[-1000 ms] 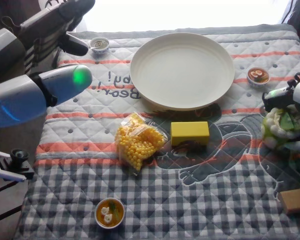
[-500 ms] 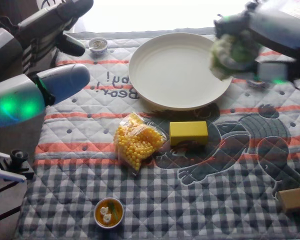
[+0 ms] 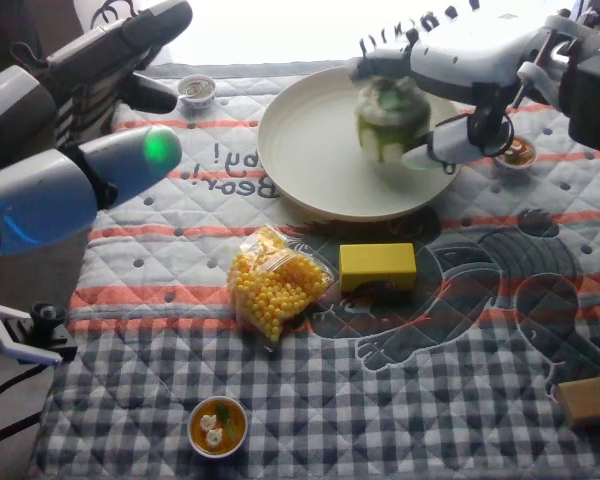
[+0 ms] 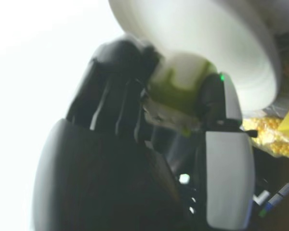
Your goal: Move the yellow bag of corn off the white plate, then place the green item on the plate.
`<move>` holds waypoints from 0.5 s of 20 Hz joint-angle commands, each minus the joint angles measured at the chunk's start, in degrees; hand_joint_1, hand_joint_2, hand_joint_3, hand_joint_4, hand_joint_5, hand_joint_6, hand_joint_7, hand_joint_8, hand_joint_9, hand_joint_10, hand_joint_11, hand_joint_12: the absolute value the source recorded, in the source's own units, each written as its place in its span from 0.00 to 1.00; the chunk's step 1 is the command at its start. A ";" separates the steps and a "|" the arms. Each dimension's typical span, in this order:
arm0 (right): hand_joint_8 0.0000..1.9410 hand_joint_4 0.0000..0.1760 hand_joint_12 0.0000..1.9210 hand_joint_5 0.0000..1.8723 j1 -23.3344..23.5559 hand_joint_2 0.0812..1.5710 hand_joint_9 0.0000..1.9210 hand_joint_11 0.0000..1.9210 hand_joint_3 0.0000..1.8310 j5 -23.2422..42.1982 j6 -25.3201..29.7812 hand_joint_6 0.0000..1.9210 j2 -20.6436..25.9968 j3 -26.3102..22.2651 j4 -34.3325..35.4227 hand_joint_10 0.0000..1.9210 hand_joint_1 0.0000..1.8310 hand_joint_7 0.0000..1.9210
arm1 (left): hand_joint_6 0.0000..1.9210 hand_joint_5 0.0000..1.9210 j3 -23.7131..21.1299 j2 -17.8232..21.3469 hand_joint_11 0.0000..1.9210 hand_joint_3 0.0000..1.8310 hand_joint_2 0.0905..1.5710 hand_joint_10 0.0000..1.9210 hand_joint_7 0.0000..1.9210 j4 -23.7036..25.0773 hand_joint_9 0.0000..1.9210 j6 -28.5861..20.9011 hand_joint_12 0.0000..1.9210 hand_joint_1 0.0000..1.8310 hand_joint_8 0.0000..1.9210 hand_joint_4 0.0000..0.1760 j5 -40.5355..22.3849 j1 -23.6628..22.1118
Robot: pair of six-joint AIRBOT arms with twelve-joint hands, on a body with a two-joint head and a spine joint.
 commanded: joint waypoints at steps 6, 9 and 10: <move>0.00 0.16 0.00 0.00 0.89 0.69 0.00 0.00 0.01 11.31 -0.32 0.00 5.48 -7.21 0.14 0.00 0.27 0.00 | 0.00 0.01 0.16 0.39 0.00 0.00 0.84 0.00 0.00 -1.07 0.00 -0.33 0.48 0.38 0.00 0.00 -7.65 -0.72; 0.00 0.56 0.00 0.00 0.70 0.65 0.00 0.00 0.00 19.21 -2.69 0.00 13.99 -16.10 -0.45 0.00 0.24 0.00 | 0.00 0.02 -0.15 0.93 0.00 0.00 0.83 0.00 0.00 -2.07 0.00 -0.33 0.59 0.42 0.00 0.00 -9.29 -0.74; 0.00 0.80 0.00 0.00 -0.05 0.67 0.00 0.00 0.00 21.80 -2.70 0.00 16.32 -18.58 -1.09 0.00 0.23 0.00 | 0.00 0.02 -0.24 1.03 0.00 0.00 0.82 0.00 0.00 -2.21 0.00 -0.33 0.55 0.43 0.00 0.00 -9.79 -0.80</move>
